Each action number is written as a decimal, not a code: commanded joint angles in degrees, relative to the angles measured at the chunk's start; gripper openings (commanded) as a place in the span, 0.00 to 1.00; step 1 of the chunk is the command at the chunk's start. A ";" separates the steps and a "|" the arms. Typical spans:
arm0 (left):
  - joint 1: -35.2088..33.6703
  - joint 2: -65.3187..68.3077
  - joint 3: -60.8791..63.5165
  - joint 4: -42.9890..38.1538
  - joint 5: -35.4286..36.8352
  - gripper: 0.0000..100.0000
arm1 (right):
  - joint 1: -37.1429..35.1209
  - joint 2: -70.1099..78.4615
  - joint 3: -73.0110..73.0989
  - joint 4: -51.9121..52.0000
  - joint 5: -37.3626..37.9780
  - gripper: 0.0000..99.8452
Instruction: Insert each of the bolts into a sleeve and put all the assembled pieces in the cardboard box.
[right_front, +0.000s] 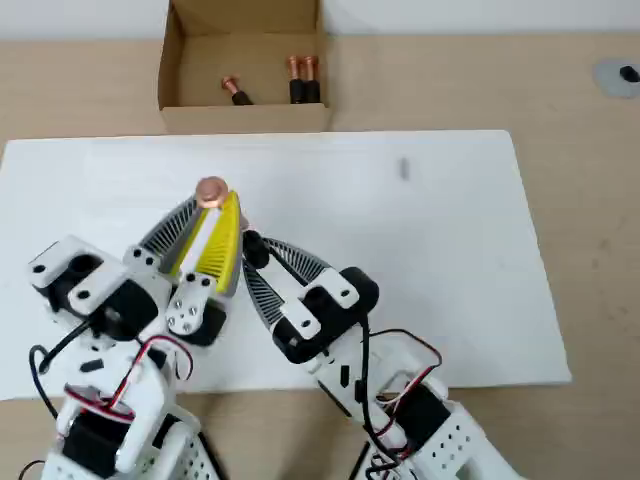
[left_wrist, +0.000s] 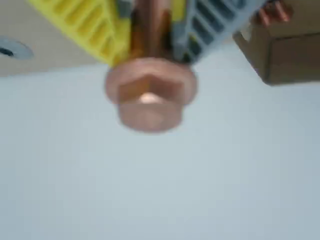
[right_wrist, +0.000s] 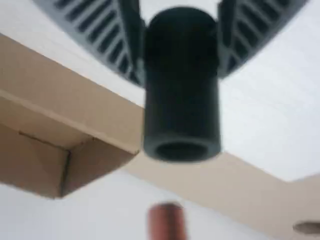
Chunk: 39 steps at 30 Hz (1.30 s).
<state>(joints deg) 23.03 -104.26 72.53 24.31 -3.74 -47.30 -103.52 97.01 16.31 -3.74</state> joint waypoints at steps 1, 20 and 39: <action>-1.23 -0.31 0.00 -2.99 -0.26 0.01 | 0.84 -5.32 -0.31 -1.58 0.09 0.01; 1.05 -0.31 -2.37 4.40 0.18 0.01 | 0.92 -5.32 -0.22 -1.58 0.00 0.01; 1.14 -0.31 -5.10 9.67 2.90 0.01 | 0.92 -5.32 -0.22 -1.58 0.00 0.01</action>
<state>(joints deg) 23.38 -104.44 69.89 33.80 -1.54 -47.21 -103.52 97.01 16.40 -3.74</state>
